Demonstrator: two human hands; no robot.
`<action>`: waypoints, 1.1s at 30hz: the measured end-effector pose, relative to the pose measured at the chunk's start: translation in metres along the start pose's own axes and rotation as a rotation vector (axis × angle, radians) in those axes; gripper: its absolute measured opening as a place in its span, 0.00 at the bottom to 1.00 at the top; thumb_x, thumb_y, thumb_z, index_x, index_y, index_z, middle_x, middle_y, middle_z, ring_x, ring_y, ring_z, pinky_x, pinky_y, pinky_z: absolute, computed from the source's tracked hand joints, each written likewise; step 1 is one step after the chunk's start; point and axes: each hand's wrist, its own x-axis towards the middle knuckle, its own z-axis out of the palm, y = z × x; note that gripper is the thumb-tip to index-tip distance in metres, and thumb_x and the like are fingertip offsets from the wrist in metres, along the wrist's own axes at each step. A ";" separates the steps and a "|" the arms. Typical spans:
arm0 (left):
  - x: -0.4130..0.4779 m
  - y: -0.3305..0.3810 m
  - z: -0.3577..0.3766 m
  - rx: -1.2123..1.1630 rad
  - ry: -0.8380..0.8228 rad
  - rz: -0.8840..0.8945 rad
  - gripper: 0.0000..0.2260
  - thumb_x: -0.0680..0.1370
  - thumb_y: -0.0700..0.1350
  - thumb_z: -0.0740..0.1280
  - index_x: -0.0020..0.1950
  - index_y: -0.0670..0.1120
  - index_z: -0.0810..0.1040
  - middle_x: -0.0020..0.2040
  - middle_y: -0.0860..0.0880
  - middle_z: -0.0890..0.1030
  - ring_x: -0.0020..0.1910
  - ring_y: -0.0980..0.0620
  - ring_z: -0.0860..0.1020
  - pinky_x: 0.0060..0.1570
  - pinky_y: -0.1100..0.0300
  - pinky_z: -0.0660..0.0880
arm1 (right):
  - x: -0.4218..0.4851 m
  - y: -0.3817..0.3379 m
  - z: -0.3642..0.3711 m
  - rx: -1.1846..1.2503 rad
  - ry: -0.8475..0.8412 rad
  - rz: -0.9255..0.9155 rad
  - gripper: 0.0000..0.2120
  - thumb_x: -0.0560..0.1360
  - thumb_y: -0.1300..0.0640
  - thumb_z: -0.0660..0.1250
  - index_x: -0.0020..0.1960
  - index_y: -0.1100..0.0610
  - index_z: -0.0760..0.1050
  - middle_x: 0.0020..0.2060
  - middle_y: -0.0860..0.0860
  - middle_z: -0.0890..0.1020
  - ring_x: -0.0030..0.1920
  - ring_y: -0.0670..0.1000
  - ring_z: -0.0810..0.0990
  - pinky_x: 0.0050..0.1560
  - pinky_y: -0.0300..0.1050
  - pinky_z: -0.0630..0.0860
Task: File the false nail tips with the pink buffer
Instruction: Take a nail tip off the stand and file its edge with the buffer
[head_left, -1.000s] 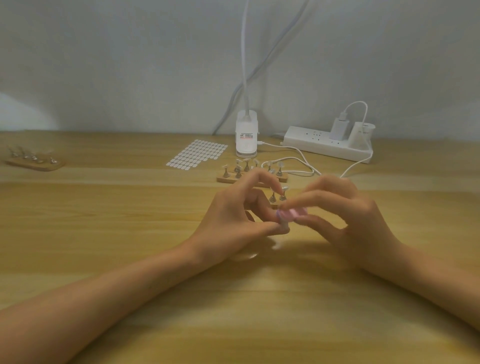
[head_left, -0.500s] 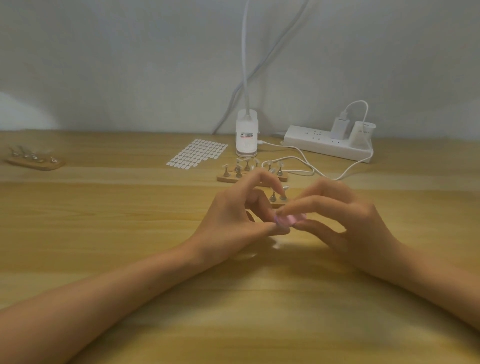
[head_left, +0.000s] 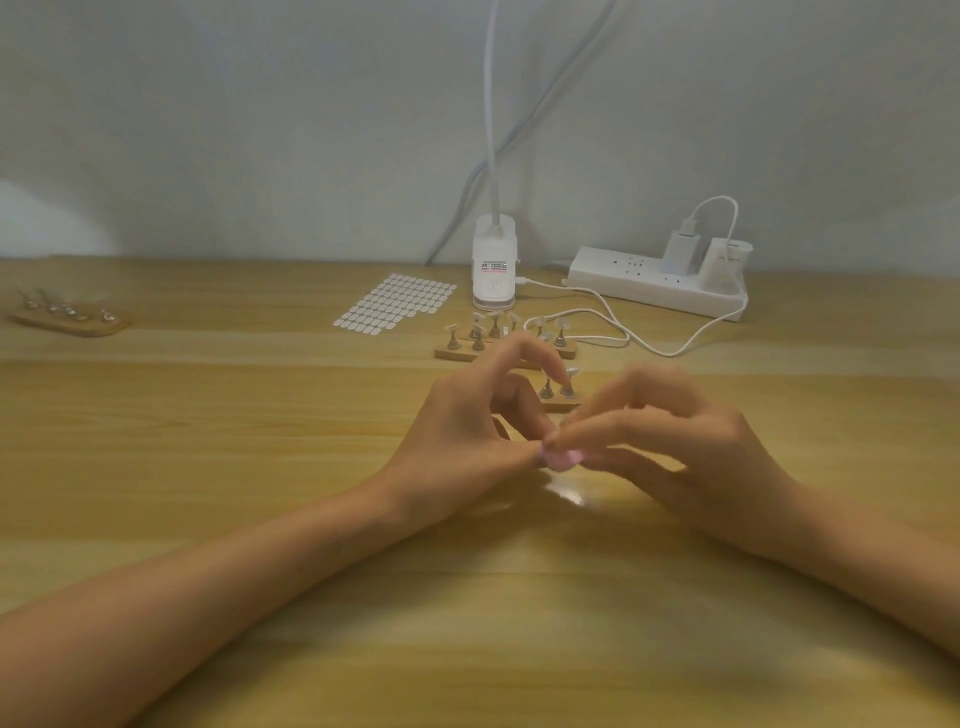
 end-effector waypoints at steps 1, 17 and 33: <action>0.000 0.000 0.000 -0.002 0.006 -0.001 0.18 0.71 0.41 0.80 0.56 0.49 0.75 0.33 0.55 0.82 0.34 0.60 0.80 0.33 0.68 0.71 | 0.000 0.001 0.000 -0.017 0.007 0.030 0.08 0.79 0.56 0.70 0.56 0.50 0.83 0.46 0.50 0.80 0.49 0.48 0.79 0.50 0.52 0.76; 0.000 -0.001 0.000 -0.021 0.006 0.000 0.19 0.70 0.38 0.80 0.55 0.45 0.75 0.32 0.56 0.82 0.34 0.61 0.80 0.35 0.73 0.70 | 0.000 0.001 0.001 -0.030 0.024 0.066 0.07 0.78 0.58 0.71 0.55 0.56 0.84 0.45 0.53 0.80 0.47 0.51 0.79 0.50 0.54 0.76; -0.001 0.001 0.000 -0.016 0.001 -0.001 0.19 0.70 0.35 0.79 0.55 0.44 0.75 0.32 0.52 0.83 0.34 0.59 0.82 0.36 0.75 0.70 | 0.000 0.001 -0.001 0.013 0.025 0.087 0.08 0.77 0.60 0.71 0.56 0.57 0.82 0.43 0.55 0.78 0.45 0.52 0.77 0.51 0.45 0.75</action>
